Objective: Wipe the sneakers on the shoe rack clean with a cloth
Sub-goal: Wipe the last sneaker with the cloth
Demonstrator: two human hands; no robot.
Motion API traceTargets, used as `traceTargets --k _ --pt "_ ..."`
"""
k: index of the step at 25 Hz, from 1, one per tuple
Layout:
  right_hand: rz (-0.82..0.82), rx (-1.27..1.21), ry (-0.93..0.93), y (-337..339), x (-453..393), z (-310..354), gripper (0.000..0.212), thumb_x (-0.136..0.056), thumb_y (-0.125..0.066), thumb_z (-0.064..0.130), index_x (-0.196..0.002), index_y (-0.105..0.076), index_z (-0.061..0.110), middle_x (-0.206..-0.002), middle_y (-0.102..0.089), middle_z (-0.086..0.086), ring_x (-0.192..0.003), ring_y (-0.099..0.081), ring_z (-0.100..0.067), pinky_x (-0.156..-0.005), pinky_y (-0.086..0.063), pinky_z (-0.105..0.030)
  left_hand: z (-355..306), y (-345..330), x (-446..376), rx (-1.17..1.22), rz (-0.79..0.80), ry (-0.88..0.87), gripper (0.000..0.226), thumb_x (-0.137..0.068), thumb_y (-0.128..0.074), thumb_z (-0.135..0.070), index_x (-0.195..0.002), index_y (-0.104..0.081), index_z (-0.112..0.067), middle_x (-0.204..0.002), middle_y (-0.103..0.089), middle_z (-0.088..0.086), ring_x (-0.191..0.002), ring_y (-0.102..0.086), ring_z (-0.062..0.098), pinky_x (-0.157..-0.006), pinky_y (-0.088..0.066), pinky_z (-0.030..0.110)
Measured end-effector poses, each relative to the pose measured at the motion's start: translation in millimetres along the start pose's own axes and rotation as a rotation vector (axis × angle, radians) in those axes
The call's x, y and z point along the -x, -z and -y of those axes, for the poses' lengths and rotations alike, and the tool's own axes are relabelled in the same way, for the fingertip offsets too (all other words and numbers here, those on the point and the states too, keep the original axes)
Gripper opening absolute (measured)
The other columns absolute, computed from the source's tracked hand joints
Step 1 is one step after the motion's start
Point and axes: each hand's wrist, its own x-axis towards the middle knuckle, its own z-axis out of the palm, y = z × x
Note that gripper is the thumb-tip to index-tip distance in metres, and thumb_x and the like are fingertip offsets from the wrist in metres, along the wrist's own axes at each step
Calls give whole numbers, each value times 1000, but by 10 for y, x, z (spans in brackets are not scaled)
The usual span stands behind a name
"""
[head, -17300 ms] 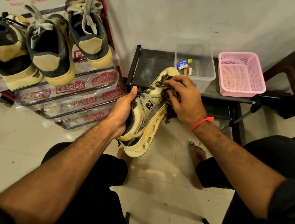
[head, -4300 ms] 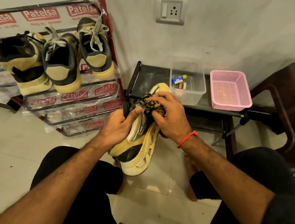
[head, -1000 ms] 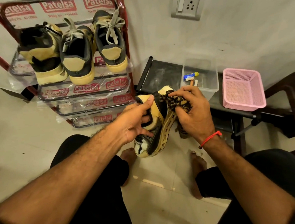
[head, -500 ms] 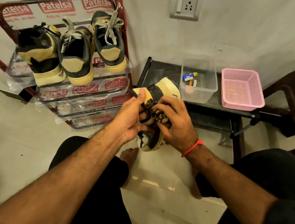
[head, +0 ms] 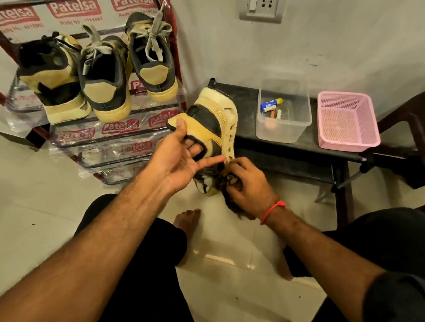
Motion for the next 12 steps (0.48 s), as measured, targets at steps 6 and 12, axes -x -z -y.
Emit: traceTargets --k 6,12 --pt "-84 -173 -74 106 -80 85 38 -74 -60 23 -109 -70 11 -108 -63 -4 -98 -59 -13 -92 -41 -7 51 9 13 -1135 -200 -587 49 -105 -41 -54 -101 -60 -8 -94 -69 10 -86 -67 28 -74 -56 47" --pt "-175 -311 -198 68 -111 101 34 -81 -61 13 -115 -67 15 -113 -61 -5 -104 -60 -16 -97 -51 -34 -24 -17 71 -1516 -135 -713 45 -104 -45 -51 -123 -60 -13 -107 -72 6 -100 -68 27 -85 -56 42"
